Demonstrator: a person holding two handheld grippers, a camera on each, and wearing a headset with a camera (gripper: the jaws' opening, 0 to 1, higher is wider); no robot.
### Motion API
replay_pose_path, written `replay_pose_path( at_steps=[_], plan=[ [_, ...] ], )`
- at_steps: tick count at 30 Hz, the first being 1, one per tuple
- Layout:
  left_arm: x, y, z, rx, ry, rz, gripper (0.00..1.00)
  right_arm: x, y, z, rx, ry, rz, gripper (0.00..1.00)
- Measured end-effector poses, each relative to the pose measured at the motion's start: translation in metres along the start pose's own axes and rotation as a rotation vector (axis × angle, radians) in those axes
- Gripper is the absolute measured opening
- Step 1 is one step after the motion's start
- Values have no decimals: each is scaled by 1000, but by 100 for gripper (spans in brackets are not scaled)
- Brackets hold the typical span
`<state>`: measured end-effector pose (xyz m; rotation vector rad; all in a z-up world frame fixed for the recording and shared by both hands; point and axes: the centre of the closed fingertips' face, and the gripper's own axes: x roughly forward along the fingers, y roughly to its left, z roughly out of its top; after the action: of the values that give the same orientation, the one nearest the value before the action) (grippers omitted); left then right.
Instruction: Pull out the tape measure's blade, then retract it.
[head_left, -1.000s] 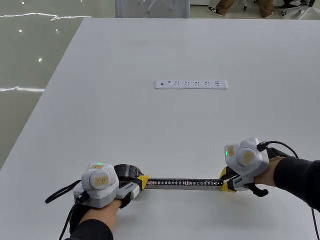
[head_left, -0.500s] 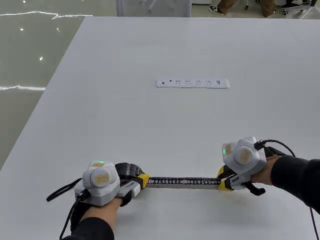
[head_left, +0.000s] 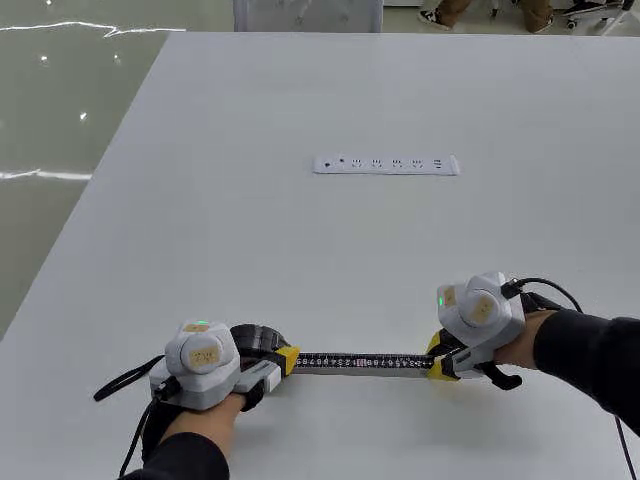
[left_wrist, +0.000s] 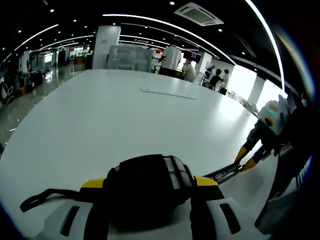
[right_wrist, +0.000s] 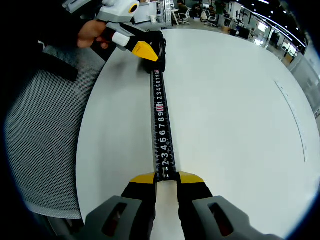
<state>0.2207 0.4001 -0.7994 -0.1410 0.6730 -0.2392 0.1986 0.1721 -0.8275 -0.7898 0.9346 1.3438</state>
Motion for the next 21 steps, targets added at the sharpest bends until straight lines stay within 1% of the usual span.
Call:
replay_pose_path(
  at_steps=[21],
  plan=[
    [0,1,0,-13,0,0,61,6,-1,14,17,-22,-8,12]
  ],
)
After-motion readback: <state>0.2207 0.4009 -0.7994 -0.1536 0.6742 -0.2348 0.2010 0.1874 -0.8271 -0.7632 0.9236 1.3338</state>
